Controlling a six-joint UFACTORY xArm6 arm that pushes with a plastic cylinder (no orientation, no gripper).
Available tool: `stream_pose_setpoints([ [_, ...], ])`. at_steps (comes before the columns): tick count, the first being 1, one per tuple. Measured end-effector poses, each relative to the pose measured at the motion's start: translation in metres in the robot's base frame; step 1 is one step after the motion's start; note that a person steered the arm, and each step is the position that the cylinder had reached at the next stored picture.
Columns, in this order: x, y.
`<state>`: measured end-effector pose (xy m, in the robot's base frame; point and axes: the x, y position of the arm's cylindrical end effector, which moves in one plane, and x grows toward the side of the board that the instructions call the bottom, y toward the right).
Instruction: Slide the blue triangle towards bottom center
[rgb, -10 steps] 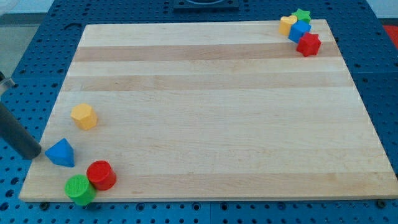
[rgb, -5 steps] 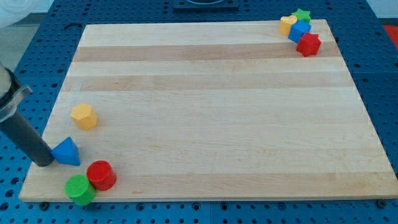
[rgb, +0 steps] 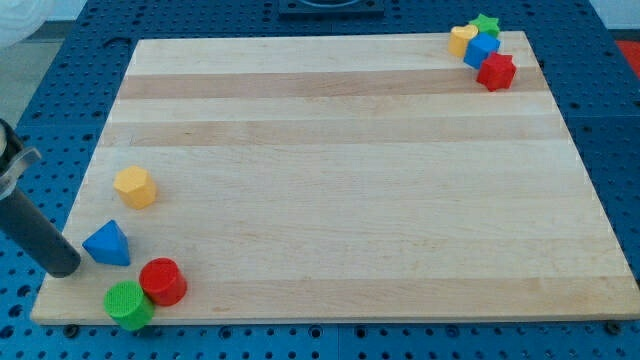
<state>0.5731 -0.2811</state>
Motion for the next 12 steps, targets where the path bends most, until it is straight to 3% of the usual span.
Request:
stream_pose_setpoints([
  [2, -0.011, 0.031],
  [4, -0.078, 0.039],
  [5, -0.090, 0.039],
  [8, -0.087, 0.010],
  [10, -0.052, 0.009],
  [12, -0.050, 0.042],
])
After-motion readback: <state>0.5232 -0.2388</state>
